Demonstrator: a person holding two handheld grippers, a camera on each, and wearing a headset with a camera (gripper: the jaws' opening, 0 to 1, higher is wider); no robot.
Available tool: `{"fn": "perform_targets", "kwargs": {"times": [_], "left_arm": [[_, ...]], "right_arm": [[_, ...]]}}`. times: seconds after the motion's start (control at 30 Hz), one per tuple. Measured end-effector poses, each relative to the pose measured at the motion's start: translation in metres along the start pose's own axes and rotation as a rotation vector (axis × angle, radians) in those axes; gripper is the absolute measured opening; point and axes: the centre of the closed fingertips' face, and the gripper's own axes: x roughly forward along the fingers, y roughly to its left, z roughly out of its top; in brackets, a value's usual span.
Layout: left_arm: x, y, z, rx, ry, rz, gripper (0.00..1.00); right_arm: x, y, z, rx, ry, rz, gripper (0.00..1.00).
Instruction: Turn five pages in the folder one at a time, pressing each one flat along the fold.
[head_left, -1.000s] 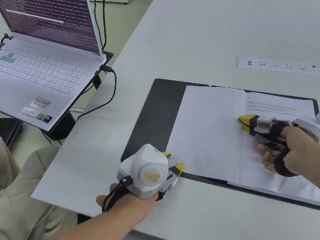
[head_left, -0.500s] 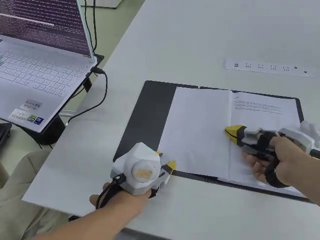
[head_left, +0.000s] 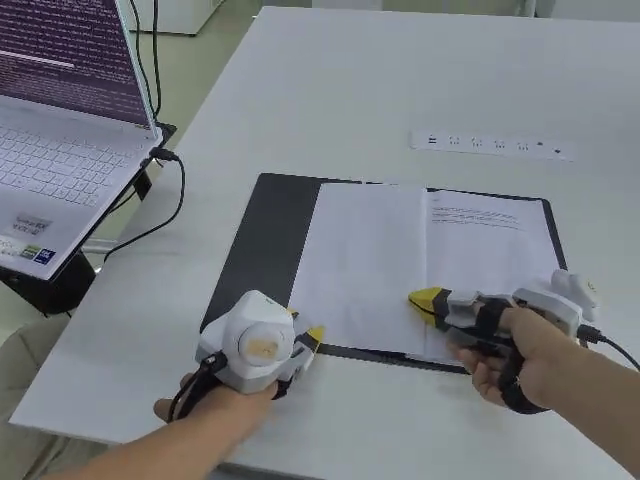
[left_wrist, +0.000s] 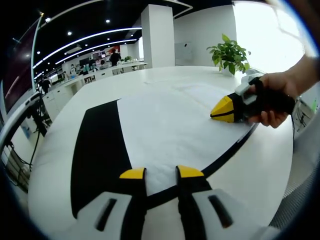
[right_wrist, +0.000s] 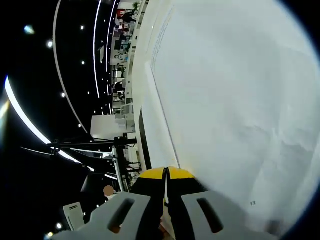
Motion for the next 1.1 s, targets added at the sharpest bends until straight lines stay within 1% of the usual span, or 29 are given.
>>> {"fn": "perform_targets", "kwargs": {"times": [0.03, 0.17, 0.27, 0.37, 0.5, 0.7, 0.8, 0.87, 0.9, 0.97, 1.0, 1.1], "left_arm": [[0.0, 0.0, 0.0, -0.002, -0.001, 0.0, 0.22], [0.0, 0.0, 0.0, -0.002, -0.004, 0.001, 0.22], [0.0, 0.0, 0.0, -0.003, -0.006, 0.001, 0.22], [0.0, 0.0, 0.0, 0.0, -0.007, 0.0, 0.22], [0.0, 0.0, 0.0, -0.001, -0.009, 0.001, 0.22], [0.0, 0.0, 0.0, 0.0, -0.008, 0.001, 0.22], [0.0, 0.0, 0.0, 0.0, -0.007, 0.001, 0.22], [0.0, 0.0, 0.0, -0.001, -0.008, 0.001, 0.22], [0.0, 0.0, 0.0, -0.002, -0.008, 0.001, 0.22], [0.0, 0.0, 0.0, -0.01, -0.006, 0.002, 0.22], [0.0, 0.0, 0.0, -0.017, -0.002, 0.004, 0.22], [0.0, 0.0, 0.001, -0.032, 0.012, 0.003, 0.22]], "right_arm": [[-0.002, -0.002, -0.005, 0.0, 0.006, 0.0, 0.0], [-0.008, -0.008, -0.014, 0.006, 0.011, 0.005, 0.0], [-0.015, -0.01, -0.026, 0.015, 0.015, 0.01, 0.0], [-0.019, -0.013, -0.032, 0.018, 0.016, 0.012, 0.0], [-0.025, -0.012, -0.041, 0.027, 0.01, 0.017, 0.0], [-0.029, -0.014, -0.054, 0.039, 0.026, 0.026, 0.0], [-0.032, -0.013, -0.062, 0.045, 0.034, 0.035, 0.0], [-0.035, -0.011, -0.064, 0.051, 0.024, 0.046, 0.0], [-0.038, -0.007, -0.065, 0.062, 0.015, 0.058, 0.0], [-0.042, -0.001, -0.068, 0.06, 0.011, 0.072, 0.0], [-0.046, 0.003, -0.067, 0.057, 0.005, 0.085, 0.0], [-0.056, 0.011, -0.066, 0.057, -0.024, 0.1, 0.0]]}}
